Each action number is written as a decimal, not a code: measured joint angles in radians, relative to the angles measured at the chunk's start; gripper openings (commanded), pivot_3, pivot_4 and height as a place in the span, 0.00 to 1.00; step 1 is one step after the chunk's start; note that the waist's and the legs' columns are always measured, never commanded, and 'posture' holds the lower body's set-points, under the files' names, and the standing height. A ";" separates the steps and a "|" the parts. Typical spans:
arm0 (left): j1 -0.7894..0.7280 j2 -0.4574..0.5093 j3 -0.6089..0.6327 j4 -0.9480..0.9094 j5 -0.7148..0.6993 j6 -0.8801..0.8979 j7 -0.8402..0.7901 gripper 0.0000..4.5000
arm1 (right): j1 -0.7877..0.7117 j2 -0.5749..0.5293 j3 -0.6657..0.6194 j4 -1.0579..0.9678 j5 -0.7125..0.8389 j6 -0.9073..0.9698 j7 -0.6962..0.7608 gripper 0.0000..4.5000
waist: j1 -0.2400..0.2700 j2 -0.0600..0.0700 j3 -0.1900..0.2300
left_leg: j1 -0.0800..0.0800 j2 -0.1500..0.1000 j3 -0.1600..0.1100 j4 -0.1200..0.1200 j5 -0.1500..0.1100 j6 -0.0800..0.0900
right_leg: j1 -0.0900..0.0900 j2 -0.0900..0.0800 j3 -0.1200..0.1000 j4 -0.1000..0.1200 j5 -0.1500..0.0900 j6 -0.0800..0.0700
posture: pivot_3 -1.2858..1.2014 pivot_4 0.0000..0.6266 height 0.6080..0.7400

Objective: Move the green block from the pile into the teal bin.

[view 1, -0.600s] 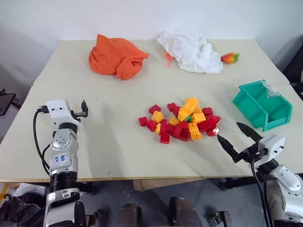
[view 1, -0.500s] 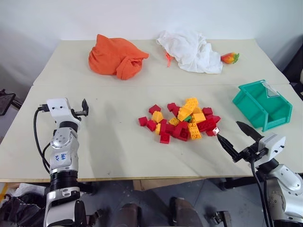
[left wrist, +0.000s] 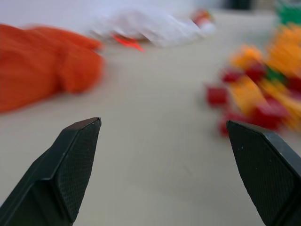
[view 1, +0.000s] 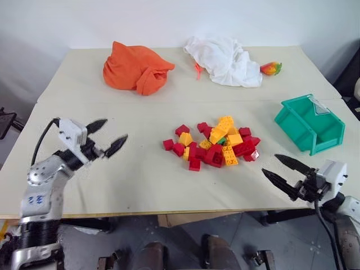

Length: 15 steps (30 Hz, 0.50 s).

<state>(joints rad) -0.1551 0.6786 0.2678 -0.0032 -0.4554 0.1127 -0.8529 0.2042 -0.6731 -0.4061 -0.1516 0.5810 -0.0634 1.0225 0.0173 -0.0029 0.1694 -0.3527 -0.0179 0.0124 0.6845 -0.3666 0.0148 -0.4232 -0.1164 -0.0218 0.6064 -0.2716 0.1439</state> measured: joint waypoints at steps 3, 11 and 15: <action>0.103 0.046 -0.016 -0.021 0.002 -0.053 -0.137 1.00 | 0.027 -0.039 -0.041 0.058 -0.002 -0.011 0.064 0.18 | 0.001 0.000 0.000 | 0.000 0.001 0.000 0.000 -0.001 0.001 | 0.000 0.000 0.000 -0.002 0.000 0.000 | 0.52 0.24 1.00; 0.098 0.006 -0.030 -0.051 -0.033 -0.098 -0.228 1.00 | -0.048 -0.068 -0.024 0.123 -0.004 -0.017 0.158 0.01 | 0.003 0.000 0.000 | 0.000 0.001 0.000 0.000 -0.001 0.001 | 0.001 -0.001 0.000 -0.002 0.000 0.000 | 0.52 0.24 1.00; 0.098 -0.005 -0.064 -0.086 -0.028 -0.101 -0.228 1.00 | -0.128 -0.082 0.099 0.090 -0.006 0.121 0.151 0.01 | -0.004 0.000 0.000 | 0.000 0.002 -0.001 0.000 -0.001 0.000 | 0.001 0.000 -0.001 0.000 0.000 0.000 | 0.52 0.24 1.00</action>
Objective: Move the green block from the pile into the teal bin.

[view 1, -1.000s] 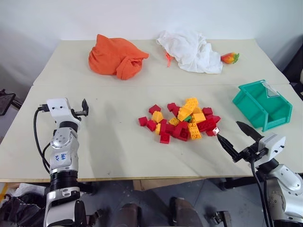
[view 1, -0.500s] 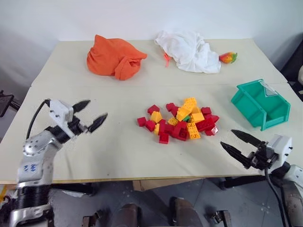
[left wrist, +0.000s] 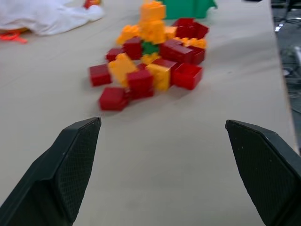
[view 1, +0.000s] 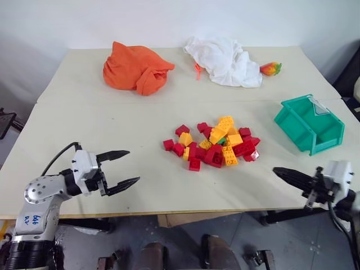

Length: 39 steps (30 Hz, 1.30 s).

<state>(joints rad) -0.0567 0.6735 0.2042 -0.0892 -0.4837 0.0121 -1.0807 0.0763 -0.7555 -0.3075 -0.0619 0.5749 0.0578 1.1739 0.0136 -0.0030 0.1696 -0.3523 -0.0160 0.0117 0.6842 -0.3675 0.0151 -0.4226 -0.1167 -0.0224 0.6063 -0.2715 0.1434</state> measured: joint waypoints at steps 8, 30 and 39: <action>-0.044 -0.031 -0.049 -0.012 0.012 0.016 0.009 1.00 | -0.488 0.177 0.325 0.014 -0.092 0.284 -0.207 0.01 | -0.020 0.001 0.000 | -0.002 0.000 0.001 0.001 0.001 -0.002 | -0.004 0.000 0.000 0.003 0.000 -0.001 | 0.52 0.24 1.00; -0.125 -0.097 -0.048 0.028 0.019 0.030 0.100 1.00 | -0.904 0.218 0.383 0.725 -0.419 0.099 -0.314 0.01 | -0.036 0.001 0.000 | -0.006 -0.002 -0.003 0.001 0.000 0.000 | -0.005 -0.003 -0.012 0.001 0.000 -0.001 | 0.52 0.24 1.00; -0.129 -0.113 -0.064 0.034 0.026 0.028 0.108 1.00 | -0.672 0.138 0.372 0.383 -0.344 0.183 -0.142 0.01 | -0.038 0.001 0.000 | -0.006 -0.002 -0.004 0.001 0.000 0.000 | -0.004 -0.003 -0.014 0.000 0.001 -0.001 | 0.52 0.24 1.00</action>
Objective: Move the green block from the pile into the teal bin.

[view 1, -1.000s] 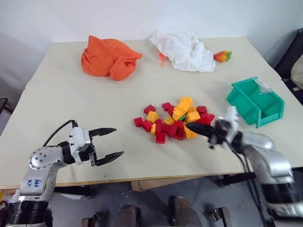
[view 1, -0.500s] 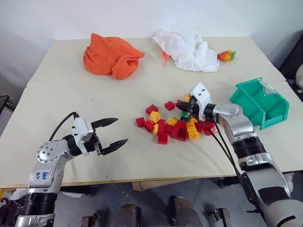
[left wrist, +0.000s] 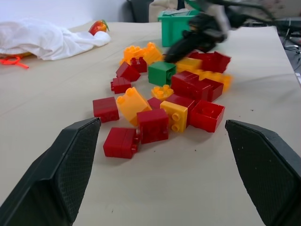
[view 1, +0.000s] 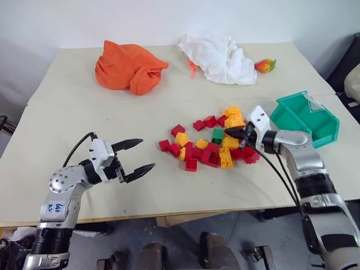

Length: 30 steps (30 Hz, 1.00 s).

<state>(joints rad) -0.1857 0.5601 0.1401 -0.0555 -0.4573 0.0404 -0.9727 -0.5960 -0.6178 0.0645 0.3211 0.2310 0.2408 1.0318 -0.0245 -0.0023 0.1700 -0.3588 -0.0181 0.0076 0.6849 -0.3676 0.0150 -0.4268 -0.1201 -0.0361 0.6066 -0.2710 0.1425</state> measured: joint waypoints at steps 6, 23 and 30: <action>0.001 -0.012 0.004 0.005 -0.011 0.014 0.015 1.00 | 0.045 -0.095 -0.129 -0.062 0.081 0.027 0.033 0.01 | 0.006 0.001 0.000 | 0.000 -0.001 0.002 0.001 0.000 0.000 | 0.000 -0.005 -0.007 0.000 0.000 0.000 | 0.52 0.24 1.00; 0.022 0.048 0.030 0.025 -0.007 0.010 -0.046 1.00 | 0.426 -0.336 -0.411 -0.185 0.212 0.091 0.173 0.93 | 0.018 0.001 0.001 | 0.007 -0.002 0.004 0.001 0.000 0.004 | 0.009 -0.010 -0.015 -0.003 0.000 0.001 | 0.52 0.24 1.00; -0.005 0.044 0.017 0.032 -0.004 0.007 -0.045 1.00 | 0.106 -0.229 -0.152 -0.234 0.156 0.238 0.085 1.00 | 0.018 0.002 0.001 | 0.006 -0.002 0.002 0.001 0.000 0.003 | 0.009 -0.011 -0.017 -0.004 0.001 0.000 | 0.52 0.24 1.00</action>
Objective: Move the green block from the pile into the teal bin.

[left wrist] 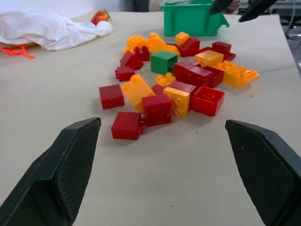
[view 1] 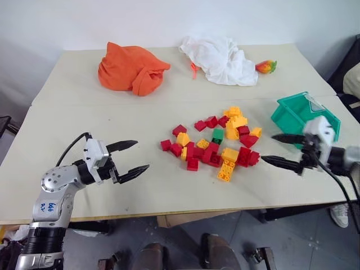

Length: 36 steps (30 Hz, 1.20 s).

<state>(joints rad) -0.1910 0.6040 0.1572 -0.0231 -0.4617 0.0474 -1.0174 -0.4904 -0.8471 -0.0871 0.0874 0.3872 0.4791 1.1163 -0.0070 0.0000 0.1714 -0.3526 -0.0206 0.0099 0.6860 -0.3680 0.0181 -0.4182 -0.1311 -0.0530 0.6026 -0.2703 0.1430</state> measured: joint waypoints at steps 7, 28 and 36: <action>-0.004 -0.009 -0.010 -0.006 0.001 0.002 0.020 1.00 | -0.277 0.165 0.230 0.209 -0.170 0.020 -0.081 1.00 | 0.008 0.000 0.000 | -0.004 -0.002 -0.007 0.000 0.000 0.000 | 0.000 -0.003 -0.009 -0.002 0.000 0.000 | 0.52 0.24 1.00; -0.002 -0.019 -0.030 -0.052 -0.002 0.008 0.039 1.00 | -0.441 0.260 0.305 0.508 -0.274 -0.057 0.031 0.46 | 0.003 0.001 0.000 | -0.005 -0.002 -0.011 0.001 -0.001 0.000 | 0.002 -0.002 -0.015 -0.002 0.000 0.000 | 0.52 0.24 1.00; -0.059 -0.079 -0.074 -0.066 -0.003 0.010 0.045 1.00 | -0.296 0.224 0.062 0.357 -0.129 -0.150 0.011 0.46 | 0.007 0.001 0.001 | -0.006 -0.002 -0.013 0.003 -0.001 0.000 | 0.002 -0.003 -0.017 -0.003 0.000 0.000 | 0.52 0.24 1.00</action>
<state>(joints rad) -0.2496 0.5251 0.0836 -0.0892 -0.4647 0.0577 -0.9722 -0.7869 -0.6235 -0.0251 0.4441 0.2579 0.3288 1.1274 -0.0001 0.0013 0.1721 -0.3590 -0.0226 -0.0028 0.6890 -0.3686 0.0179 -0.4159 -0.1338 -0.0703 0.5995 -0.2700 0.1434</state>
